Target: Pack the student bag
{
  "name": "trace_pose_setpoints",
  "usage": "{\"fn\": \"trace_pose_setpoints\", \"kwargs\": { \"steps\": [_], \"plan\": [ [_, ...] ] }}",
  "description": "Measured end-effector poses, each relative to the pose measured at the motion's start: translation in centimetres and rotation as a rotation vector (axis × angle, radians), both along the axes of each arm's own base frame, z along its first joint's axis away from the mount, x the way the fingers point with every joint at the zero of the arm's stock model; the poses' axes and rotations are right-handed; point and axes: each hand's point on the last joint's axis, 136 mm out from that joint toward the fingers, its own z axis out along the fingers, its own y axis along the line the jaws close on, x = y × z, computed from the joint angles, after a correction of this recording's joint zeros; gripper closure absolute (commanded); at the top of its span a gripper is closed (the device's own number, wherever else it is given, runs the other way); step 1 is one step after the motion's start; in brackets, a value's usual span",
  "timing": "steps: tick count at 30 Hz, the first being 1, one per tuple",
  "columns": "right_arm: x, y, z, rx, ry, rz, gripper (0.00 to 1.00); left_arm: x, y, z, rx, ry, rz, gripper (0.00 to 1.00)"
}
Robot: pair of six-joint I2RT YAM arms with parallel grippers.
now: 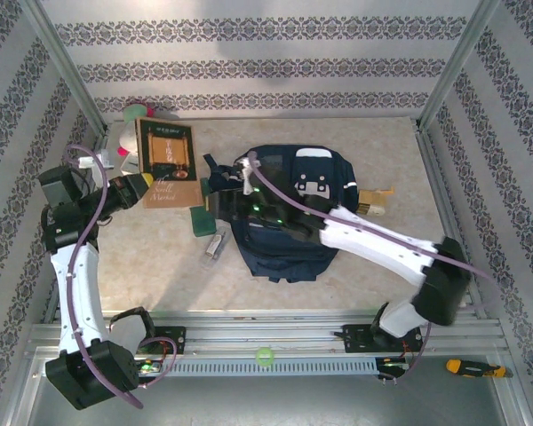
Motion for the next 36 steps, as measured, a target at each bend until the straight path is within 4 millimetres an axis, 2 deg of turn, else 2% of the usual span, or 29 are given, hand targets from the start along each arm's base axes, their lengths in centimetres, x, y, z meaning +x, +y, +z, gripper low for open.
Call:
{"fn": "trace_pose_setpoints", "kwargs": {
  "steps": [4, 8, 12, 15, 18, 22, 25, 28, 32, 36],
  "plan": [
    [-0.5, -3.3, 3.4, 0.068, -0.172, 0.02, 0.04, 0.1, -1.3, 3.2, -0.125, -0.162, -0.108, 1.0],
    [0.6, -6.0, 6.2, 0.139, -0.254, 0.001, 0.02, -0.3, -2.3, 6.1, -0.195, -0.241, -0.218, 1.0],
    [0.1, -6.2, 7.9, 0.191, -0.291, 0.04, 0.02, -1.9, -3.5, 7.6, -0.18, -0.262, -0.312, 1.0],
    [-0.3, -5.9, 8.4, 0.209, -0.295, 0.058, 0.02, -2.5, -4.0, 8.4, -0.157, -0.285, -0.338, 1.0],
    [0.0, -6.1, 8.5, 0.211, -0.295, 0.039, 0.02, -2.7, -4.1, 8.2, -0.131, -0.292, -0.335, 1.0],
    [1.2, -6.5, 8.9, 0.205, -0.293, -0.03, 0.02, -1.4, -3.3, 6.9, -0.088, -0.256, -0.246, 1.0],
    [2.2, -6.3, 8.7, 0.197, -0.285, -0.062, 0.03, -0.6, -2.8, 5.3, -0.044, -0.21, -0.184, 1.0],
    [3.1, -6.0, 7.6, 0.184, -0.255, -0.071, 0.03, -0.4, -3.2, 3.3, -0.003, -0.149, -0.164, 1.0],
    [3.9, -5.7, 6.1, 0.168, -0.215, -0.048, 0.02, -1.4, -6.2, 2.2, 0.099, -0.102, -0.248, 1.0],
    [3.7, -6.0, 6.7, 0.204, -0.216, 0.011, 0.02, -3.5, -10.6, 3.0, 0.188, -0.155, -0.415, 1.0]
  ]
}}
